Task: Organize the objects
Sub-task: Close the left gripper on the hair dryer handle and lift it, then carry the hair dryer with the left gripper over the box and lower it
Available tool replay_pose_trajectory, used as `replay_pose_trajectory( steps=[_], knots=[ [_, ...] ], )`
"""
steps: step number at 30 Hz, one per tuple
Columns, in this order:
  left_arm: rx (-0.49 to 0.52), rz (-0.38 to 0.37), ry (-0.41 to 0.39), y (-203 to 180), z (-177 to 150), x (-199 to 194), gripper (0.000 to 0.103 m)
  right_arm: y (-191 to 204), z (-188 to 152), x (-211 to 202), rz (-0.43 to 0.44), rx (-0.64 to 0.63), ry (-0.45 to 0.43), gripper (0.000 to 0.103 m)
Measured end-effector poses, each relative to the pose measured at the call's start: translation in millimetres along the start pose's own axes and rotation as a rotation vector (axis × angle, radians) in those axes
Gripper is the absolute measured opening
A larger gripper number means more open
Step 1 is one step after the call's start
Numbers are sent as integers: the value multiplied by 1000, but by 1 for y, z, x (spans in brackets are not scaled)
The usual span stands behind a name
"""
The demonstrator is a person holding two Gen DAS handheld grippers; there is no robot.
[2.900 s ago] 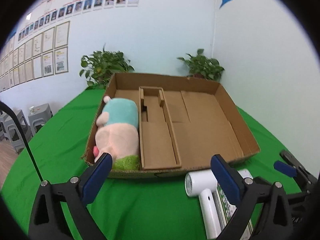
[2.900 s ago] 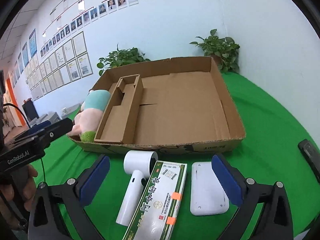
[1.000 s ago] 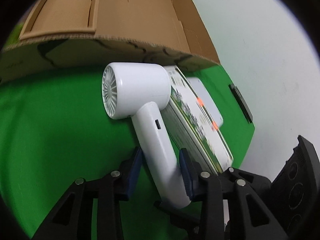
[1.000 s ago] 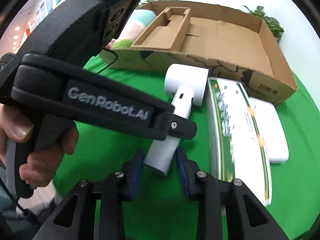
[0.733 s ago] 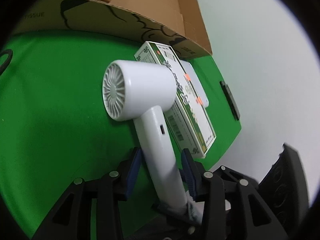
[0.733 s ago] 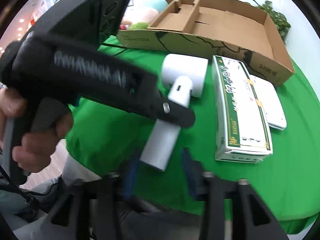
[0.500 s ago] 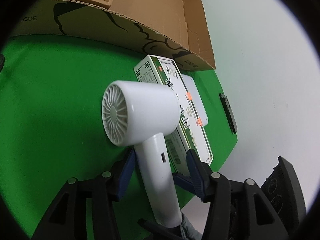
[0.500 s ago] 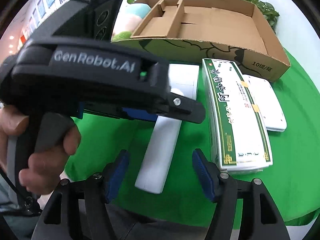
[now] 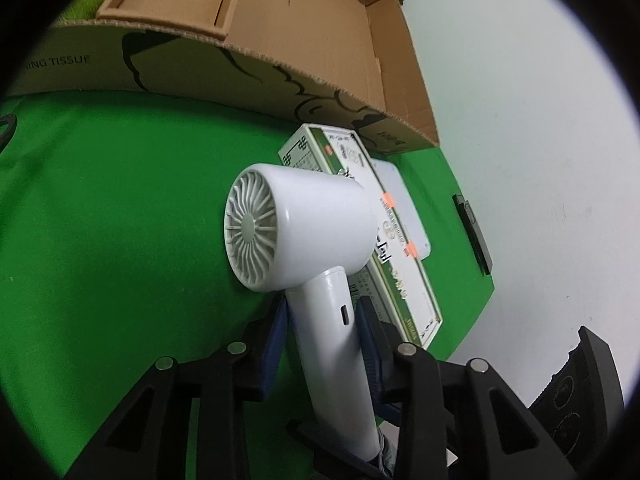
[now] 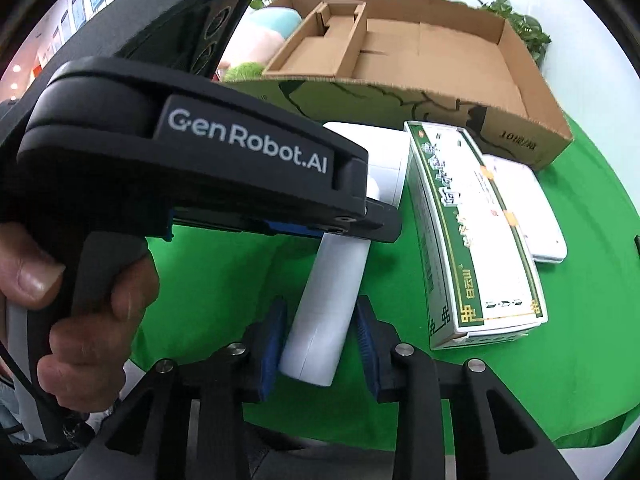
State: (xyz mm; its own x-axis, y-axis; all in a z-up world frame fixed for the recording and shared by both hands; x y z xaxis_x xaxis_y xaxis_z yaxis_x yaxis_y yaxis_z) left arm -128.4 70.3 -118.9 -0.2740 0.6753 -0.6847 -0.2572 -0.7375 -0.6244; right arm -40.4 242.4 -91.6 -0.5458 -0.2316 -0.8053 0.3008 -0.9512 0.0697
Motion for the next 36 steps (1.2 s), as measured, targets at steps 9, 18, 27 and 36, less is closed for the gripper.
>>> replay_pose_trajectory(
  steps=[9,18,27,36],
  knots=[
    [112,58,-162,-26,30,-50,33,17,43,-28,-18,-17,-163,27],
    [286,84,-286,-73,75,-89,31,22,80,-58,6,50,-317,24],
    [357,77,-344,-106,124,-97,31,-14,132,-78,10,81,-401,23],
    [360,91,-337,-110,157,-92,32,-27,172,-72,42,104,-372,24]
  ],
)
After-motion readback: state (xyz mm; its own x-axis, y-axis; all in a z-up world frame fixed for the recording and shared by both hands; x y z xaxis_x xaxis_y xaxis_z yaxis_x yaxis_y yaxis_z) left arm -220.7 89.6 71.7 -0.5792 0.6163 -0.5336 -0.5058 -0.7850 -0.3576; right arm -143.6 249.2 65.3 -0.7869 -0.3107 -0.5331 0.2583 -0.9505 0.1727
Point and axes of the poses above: each gripper's, at about its wrist camera, not at the fingertips, and x roughly the way its jaws point, y to its left, z to its top, the point moved 5 cm from there along x, roughly the way its jaws point, and after that the axes turned 1 degree about x, right-handed, at the moved point
